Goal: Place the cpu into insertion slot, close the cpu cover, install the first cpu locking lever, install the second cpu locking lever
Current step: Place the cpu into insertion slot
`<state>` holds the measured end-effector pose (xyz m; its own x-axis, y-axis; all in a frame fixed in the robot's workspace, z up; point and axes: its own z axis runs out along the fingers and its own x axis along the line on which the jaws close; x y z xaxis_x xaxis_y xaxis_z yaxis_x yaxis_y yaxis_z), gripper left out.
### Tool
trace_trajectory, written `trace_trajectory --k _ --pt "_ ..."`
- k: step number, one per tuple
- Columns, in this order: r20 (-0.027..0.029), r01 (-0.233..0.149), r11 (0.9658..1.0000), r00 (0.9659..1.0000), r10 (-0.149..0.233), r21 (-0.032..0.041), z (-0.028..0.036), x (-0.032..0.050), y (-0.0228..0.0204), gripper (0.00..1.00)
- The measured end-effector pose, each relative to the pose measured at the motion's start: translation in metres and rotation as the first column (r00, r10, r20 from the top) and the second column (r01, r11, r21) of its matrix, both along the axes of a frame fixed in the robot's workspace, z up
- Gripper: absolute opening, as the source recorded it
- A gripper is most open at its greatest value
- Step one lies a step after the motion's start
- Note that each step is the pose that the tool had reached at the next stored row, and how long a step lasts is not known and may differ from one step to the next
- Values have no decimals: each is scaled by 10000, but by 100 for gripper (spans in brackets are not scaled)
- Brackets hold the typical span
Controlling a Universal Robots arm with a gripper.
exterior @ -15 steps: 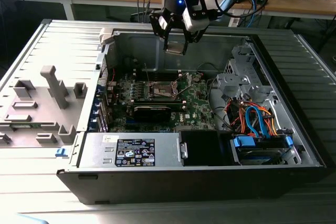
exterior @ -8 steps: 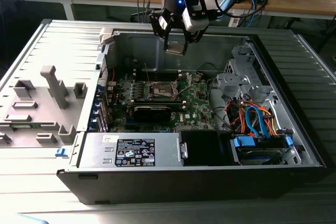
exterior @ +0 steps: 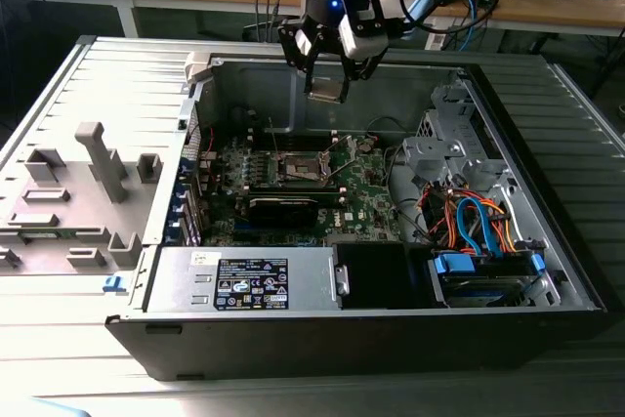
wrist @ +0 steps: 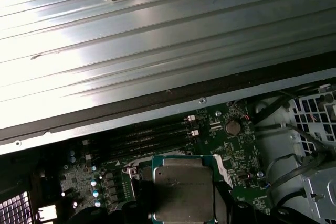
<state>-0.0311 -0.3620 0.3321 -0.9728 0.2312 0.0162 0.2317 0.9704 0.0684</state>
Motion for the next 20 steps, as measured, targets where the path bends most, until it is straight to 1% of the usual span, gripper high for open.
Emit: trace_trajectory --k 20 --pt "0 253 9997 9997 -253 -45 -6 0 0 55"
